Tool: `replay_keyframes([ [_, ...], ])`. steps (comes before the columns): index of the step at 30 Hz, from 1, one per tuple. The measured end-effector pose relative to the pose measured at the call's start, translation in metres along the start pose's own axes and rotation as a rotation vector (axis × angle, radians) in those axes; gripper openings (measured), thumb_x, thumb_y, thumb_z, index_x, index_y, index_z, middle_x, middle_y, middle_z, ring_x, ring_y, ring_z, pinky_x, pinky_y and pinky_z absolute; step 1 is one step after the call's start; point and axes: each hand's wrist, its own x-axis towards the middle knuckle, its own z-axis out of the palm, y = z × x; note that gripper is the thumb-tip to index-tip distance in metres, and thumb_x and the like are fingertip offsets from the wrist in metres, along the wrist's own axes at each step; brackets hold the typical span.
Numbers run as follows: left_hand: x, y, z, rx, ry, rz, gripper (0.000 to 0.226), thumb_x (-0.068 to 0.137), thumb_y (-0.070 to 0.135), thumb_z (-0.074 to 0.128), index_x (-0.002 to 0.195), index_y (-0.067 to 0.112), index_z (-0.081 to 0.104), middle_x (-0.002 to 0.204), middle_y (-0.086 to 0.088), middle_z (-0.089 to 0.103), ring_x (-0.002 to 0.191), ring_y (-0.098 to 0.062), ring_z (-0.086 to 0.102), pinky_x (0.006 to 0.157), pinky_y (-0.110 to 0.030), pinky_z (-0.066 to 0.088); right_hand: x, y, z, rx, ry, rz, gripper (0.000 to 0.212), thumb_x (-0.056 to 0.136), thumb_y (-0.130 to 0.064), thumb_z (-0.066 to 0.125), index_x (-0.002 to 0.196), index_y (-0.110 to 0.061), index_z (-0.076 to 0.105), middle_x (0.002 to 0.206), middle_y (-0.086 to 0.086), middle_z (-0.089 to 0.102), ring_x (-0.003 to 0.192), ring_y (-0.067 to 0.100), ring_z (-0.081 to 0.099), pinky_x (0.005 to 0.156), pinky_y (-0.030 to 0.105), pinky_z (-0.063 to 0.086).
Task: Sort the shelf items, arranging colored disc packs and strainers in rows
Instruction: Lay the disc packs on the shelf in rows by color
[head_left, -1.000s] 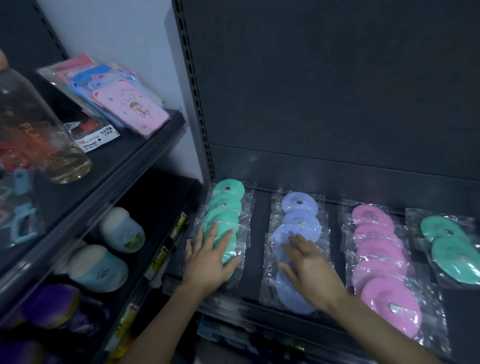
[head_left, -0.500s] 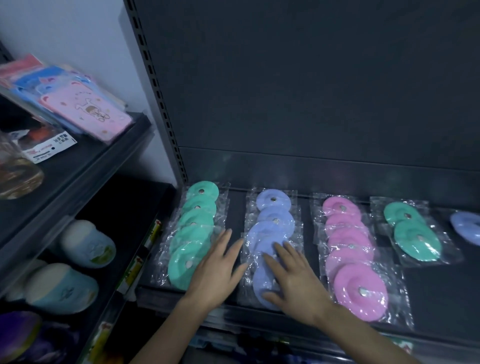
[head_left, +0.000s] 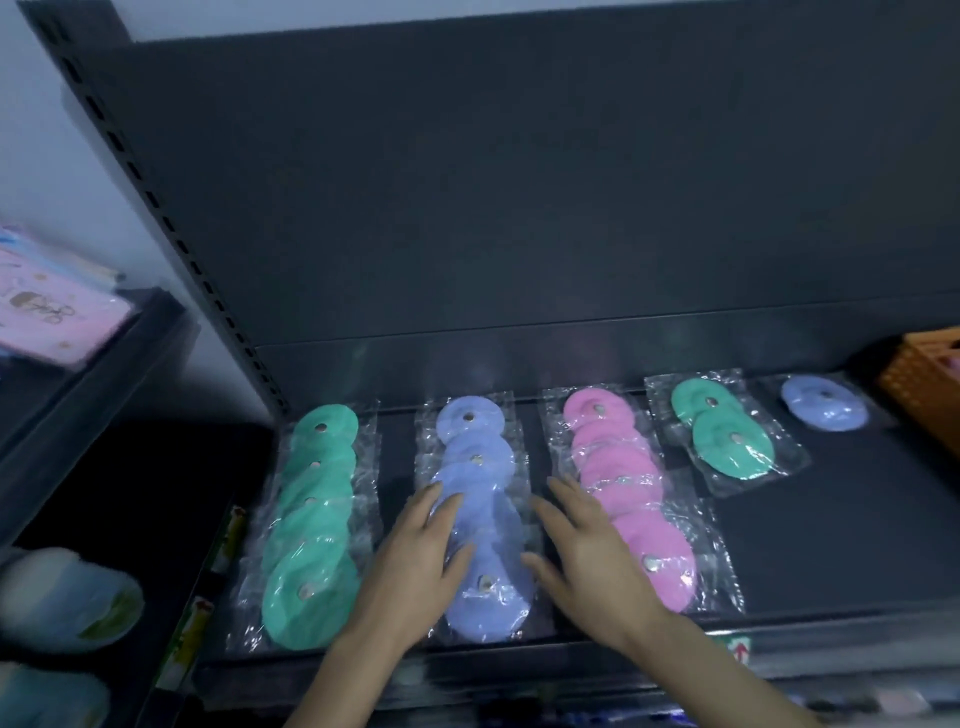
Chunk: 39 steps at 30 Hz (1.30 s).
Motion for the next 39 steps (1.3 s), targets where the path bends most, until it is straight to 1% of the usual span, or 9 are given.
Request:
replay_keyframes([
  [3,0.014,0.024,0.01,-0.038,-0.02,0.048,0.053,0.093,0.037,0.05,0.143,0.021,0.037,0.155,0.006,0.021,0.142,-0.008,0.018,0.109,-0.019,0.022,-0.01,0.024,-0.017,0.013,0.068,0.151,0.054,0.086,-0.027,0.064,0.134,-0.008,0.049,0.145,0.02,0.04,0.138,0.038,0.031,0.115,0.042,0.026],
  [5,0.021,0.043,0.019,-0.068,-0.05,0.068,0.053,0.093,0.037,0.051,0.142,0.023,0.037,0.154,0.007,0.022,0.143,-0.006,0.015,0.11,-0.018,0.018,-0.021,0.04,-0.026,0.001,0.074,0.214,0.052,0.086,-0.025,0.064,0.133,-0.008,0.05,0.144,0.021,0.04,0.136,0.039,0.033,0.112,0.043,0.03],
  [8,0.028,0.071,0.03,-0.08,-0.094,0.093,0.056,0.093,0.04,0.051,0.144,0.023,0.034,0.155,0.006,0.022,0.144,-0.006,0.012,0.11,-0.015,0.012,-0.038,0.064,-0.04,0.0,0.072,0.278,0.051,0.088,-0.024,0.062,0.135,-0.008,0.049,0.146,0.018,0.039,0.138,0.035,0.03,0.113,0.04,0.027],
  [13,0.04,0.119,0.046,-0.062,-0.093,0.11,0.055,0.093,0.039,0.052,0.143,0.022,0.037,0.154,0.003,0.026,0.141,-0.011,0.022,0.11,-0.019,0.018,-0.066,0.103,-0.07,0.066,0.11,0.294,0.045,0.088,-0.022,0.061,0.131,-0.009,0.053,0.141,0.013,0.044,0.137,0.034,0.033,0.112,0.037,0.031],
  [21,0.06,0.231,0.1,-0.049,-0.061,0.07,0.056,0.093,0.041,0.051,0.144,0.025,0.035,0.151,0.008,0.031,0.139,-0.005,0.025,0.11,-0.015,0.013,-0.124,0.197,-0.129,0.091,0.139,0.343,0.045,0.094,-0.028,0.054,0.135,-0.012,0.049,0.151,0.006,0.033,0.144,0.018,0.022,0.111,0.026,0.027],
  [27,0.093,0.307,0.138,-0.061,-0.109,0.052,0.057,0.093,0.039,0.051,0.144,0.019,0.035,0.15,0.0,0.034,0.137,-0.014,0.032,0.111,-0.023,0.024,-0.157,0.267,-0.172,0.059,0.128,0.311,0.043,0.094,-0.028,0.053,0.134,-0.014,0.05,0.15,0.005,0.035,0.142,0.016,0.026,0.109,0.023,0.028],
  [30,0.109,0.328,0.157,-0.045,-0.207,0.005,0.063,0.094,0.042,0.049,0.148,0.019,0.026,0.156,-0.005,0.023,0.142,-0.019,0.023,0.115,-0.03,0.023,-0.161,0.288,-0.185,0.049,0.111,0.291,0.042,0.094,-0.026,0.052,0.134,-0.013,0.05,0.15,0.006,0.035,0.141,0.018,0.029,0.108,0.024,0.029],
  [34,0.119,0.332,0.18,0.049,-0.345,-0.091,0.07,0.095,0.048,0.044,0.152,0.023,0.011,0.159,-0.009,0.003,0.147,-0.024,0.002,0.119,-0.036,0.012,-0.156,0.305,-0.191,0.041,0.074,0.261,0.042,0.094,-0.025,0.051,0.135,-0.013,0.049,0.149,0.007,0.035,0.14,0.018,0.03,0.109,0.02,0.025],
  [39,0.124,0.319,0.185,0.146,-0.346,-0.103,0.07,0.095,0.051,0.04,0.151,0.02,0.011,0.159,-0.006,0.006,0.147,-0.027,0.002,0.119,-0.037,0.01,-0.147,0.321,-0.188,0.037,0.008,0.253,0.042,0.094,-0.025,0.051,0.134,-0.014,0.048,0.148,0.009,0.036,0.14,0.02,0.031,0.11,0.02,0.023],
])
